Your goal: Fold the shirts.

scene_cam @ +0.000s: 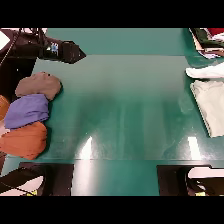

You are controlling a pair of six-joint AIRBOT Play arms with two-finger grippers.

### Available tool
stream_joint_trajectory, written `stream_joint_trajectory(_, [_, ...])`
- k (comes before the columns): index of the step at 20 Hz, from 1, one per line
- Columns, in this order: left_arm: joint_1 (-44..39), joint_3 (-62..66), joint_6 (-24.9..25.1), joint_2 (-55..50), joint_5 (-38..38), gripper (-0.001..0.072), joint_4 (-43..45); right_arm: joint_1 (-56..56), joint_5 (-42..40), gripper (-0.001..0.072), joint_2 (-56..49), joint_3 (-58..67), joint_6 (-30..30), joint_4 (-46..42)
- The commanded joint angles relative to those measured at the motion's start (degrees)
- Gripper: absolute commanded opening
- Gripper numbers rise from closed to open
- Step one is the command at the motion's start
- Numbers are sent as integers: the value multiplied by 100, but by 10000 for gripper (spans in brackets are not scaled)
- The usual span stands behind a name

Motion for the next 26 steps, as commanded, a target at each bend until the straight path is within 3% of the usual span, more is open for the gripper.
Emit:
stream_joint_trajectory(1, [-9, 2, 2, -46, 2, 24, -11, -122, 422, 18, 7, 590, 9, 291])
stream_joint_trajectory(4, [-9, 2, 2, -50, -4, 25, -15, -184, 1211, 17, 33, 1128, 26, 223])
stream_joint_trajectory(7, [-9, 2, 4, -50, -48, 24, -15, -363, 1386, 18, 339, 929, 227, -197])
stream_joint_trajectory(12, [-9, 2, 7, -50, -55, 24, -13, -826, 1545, 17, 1246, -330, 219, -809])
stream_joint_trajectory(17, [-9, 2, 9, -50, -57, 24, -11, -1233, 1751, 25, 2022, -1878, 221, -2129])
stream_joint_trajectory(18, [-9, 2, 9, -50, -57, 24, -13, -1307, 1768, 89, 2140, -2192, 223, -2361])
stream_joint_trajectory(19, [-9, 2, 9, -50, -52, 24, -11, -1414, 1792, 213, 2256, -2529, 223, -2575])
stream_joint_trajectory(21, [-9, 2, 11, -50, -55, 25, -9, -1659, 1836, 351, 2435, -3082, 225, -2931])
stream_joint_trajectory(22, [-9, 2, 11, -50, -52, 25, -9, -1790, 1834, 459, 2509, -3276, 236, -3025])
stream_joint_trajectory(23, [-9, 2, 11, -50, -50, 24, -11, -1945, 1834, 505, 2575, -3423, 275, -3016])
stream_joint_trajectory(26, [-9, 2, 11, -50, -50, 25, -11, -2028, 1816, 504, 2743, -3453, 439, -2894])
